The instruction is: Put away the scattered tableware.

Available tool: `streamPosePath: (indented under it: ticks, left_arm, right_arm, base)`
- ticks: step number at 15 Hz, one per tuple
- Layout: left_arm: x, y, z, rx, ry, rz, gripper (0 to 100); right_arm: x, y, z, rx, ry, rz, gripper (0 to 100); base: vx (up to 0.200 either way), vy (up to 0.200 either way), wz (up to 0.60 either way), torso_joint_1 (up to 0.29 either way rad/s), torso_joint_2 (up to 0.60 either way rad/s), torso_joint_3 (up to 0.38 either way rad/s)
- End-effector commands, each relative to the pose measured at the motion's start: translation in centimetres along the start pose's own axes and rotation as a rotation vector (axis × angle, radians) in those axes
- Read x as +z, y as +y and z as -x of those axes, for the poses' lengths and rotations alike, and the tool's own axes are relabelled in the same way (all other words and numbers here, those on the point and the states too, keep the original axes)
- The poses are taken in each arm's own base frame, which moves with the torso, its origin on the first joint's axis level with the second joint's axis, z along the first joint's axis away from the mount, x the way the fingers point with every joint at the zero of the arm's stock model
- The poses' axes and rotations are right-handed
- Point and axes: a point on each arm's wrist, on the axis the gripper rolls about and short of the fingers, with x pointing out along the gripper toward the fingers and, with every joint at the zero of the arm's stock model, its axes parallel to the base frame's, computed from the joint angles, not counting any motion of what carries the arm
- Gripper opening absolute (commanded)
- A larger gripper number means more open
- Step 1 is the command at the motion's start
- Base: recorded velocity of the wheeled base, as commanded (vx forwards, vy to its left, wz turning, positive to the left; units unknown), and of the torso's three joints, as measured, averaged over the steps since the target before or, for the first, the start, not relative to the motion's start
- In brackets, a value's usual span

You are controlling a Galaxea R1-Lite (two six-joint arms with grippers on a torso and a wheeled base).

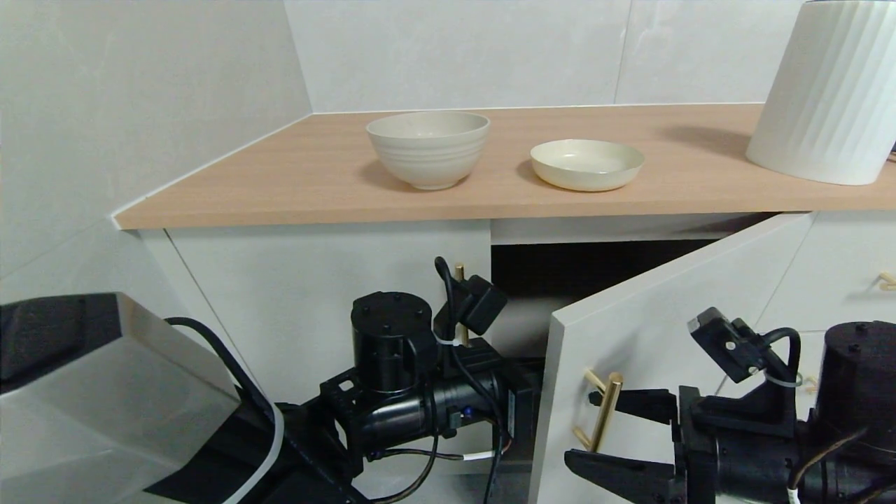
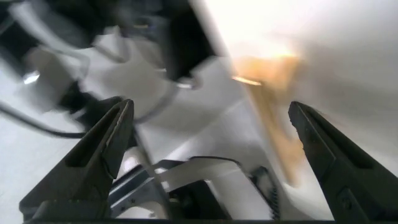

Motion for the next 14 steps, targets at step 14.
streamPosePath:
  ticks: [14]
  left_arm:
    - [-0.2,-0.5,-0.4,-0.005,0.002,-0.003,0]
  right_arm:
    - [-1.4,3.1,9.5,-0.15,-0.006,0.041,100]
  base:
    - [-0.029,0.0,0.0,-0.001,0.0,0.001]
